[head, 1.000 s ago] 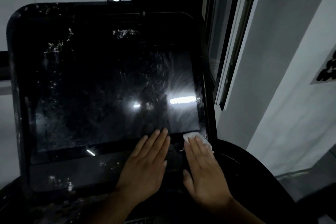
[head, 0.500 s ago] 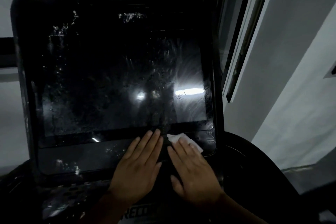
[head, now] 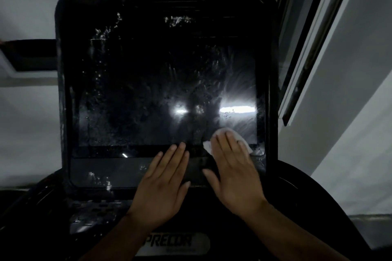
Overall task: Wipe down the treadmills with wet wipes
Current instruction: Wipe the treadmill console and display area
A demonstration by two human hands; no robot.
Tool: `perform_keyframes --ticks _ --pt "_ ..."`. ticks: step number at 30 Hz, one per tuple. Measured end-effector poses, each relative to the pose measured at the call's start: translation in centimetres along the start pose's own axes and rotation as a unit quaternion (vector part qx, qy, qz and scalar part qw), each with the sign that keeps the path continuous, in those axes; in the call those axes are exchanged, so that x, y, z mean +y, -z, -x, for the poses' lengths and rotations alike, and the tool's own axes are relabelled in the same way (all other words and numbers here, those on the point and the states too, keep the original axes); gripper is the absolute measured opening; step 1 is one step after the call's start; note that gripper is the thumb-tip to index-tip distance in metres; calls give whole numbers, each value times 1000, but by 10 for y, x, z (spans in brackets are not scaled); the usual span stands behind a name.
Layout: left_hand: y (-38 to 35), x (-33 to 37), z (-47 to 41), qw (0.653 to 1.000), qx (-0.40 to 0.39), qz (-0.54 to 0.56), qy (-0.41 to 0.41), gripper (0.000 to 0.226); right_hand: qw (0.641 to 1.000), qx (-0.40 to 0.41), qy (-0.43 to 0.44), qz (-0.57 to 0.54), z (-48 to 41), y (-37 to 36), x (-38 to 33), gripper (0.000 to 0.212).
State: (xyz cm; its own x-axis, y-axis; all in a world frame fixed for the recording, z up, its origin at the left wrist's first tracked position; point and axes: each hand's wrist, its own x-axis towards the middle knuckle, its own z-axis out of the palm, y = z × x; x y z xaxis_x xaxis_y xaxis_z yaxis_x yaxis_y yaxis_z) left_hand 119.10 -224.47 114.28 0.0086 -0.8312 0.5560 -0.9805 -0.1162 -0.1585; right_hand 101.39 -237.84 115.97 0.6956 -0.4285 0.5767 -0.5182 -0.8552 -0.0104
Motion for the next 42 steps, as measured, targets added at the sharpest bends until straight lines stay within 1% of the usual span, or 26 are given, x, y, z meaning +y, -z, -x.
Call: perform_keyframes --ticks 1,3,5,6,8,10,11,14,16,17,19,20,21,23,25,27,29,30,32,34,35,37,38,39,40,42 --pt "-2 -2 0 1000 -3 1 -3 62 1000 2 11 -10 -5 -5 -12 74" --pt "-4 -3 0 1000 -4 10 -15 60 996 -2 90 -13 6 -19 -25 72" --pt "-2 -5 1 1000 -4 6 -18 60 989 -7 151 -2 25 -21 -17 69" --pt "0 -7 3 1000 -3 0 -13 61 987 -4 159 4 28 -19 -9 67" --pt "3 -12 8 1000 0 -12 7 65 992 12 123 4 18 -13 -6 65" --pt "2 -15 13 1000 -1 -16 20 67 996 29 74 -32 4 -13 -22 66" --pt "2 -16 15 1000 -3 -14 19 66 995 31 79 -51 3 -17 -32 67" --pt "2 -21 16 1000 -18 -14 4 65 980 12 192 -45 17 -26 -38 64" --pt "7 -26 16 999 -31 -26 -4 67 975 7 221 -17 15 -23 -22 63" --pt "10 -28 15 999 -35 -32 -7 68 979 7 203 -14 9 -20 -20 63" --pt "13 -30 15 999 -36 -33 -11 69 992 21 120 -32 -4 -18 -27 64" --pt "14 -31 17 999 -34 -32 -10 70 994 21 99 -40 -6 -19 -36 66" --pt "14 -34 20 999 -32 -32 -8 71 993 12 113 -42 -1 -23 -44 66" --pt "14 -43 25 999 -31 -31 -4 72 981 -16 193 -20 19 -28 -48 65" --pt "15 -54 28 999 -33 -26 -11 72 976 -32 217 5 30 -22 -35 63" --pt "14 -62 28 999 -29 -26 -25 72 988 -26 150 4 23 -17 -35 64" --pt "12 -64 28 999 -28 -21 -35 72 997 -16 71 -26 15 -21 -60 66" --pt "10 -64 28 999 -30 -14 -36 72 997 -19 67 -36 15 -26 -76 66" --pt "9 -67 29 999 -34 -3 -42 73 991 -43 123 -31 26 -34 -92 65" --pt "11 -72 30 998 -35 3 -60 74 986 -72 150 2 37 -26 -77 66" --pt "14 -75 31 997 -33 5 -65 74 989 -76 128 19 37 -19 -68 67" --pt "18 -83 34 997 -28 3 -67 74 997 -60 36 34 29 -11 -65 69" --pt "19 -87 35 997 -27 -1 -67 74 998 -51 -4 25 23 -11 -75 69" --pt "19 -90 35 997 -28 -5 -68 74 999 -49 -18 9 18 -16 -89 70" --pt "18 -92 36 997 -29 -7 -73 74 998 -60 -7 -4 16 -21 -104 71" --pt "17 -95 36 996 -29 -9 -83 75 994 -92 55 8 27 -32 -119 72"
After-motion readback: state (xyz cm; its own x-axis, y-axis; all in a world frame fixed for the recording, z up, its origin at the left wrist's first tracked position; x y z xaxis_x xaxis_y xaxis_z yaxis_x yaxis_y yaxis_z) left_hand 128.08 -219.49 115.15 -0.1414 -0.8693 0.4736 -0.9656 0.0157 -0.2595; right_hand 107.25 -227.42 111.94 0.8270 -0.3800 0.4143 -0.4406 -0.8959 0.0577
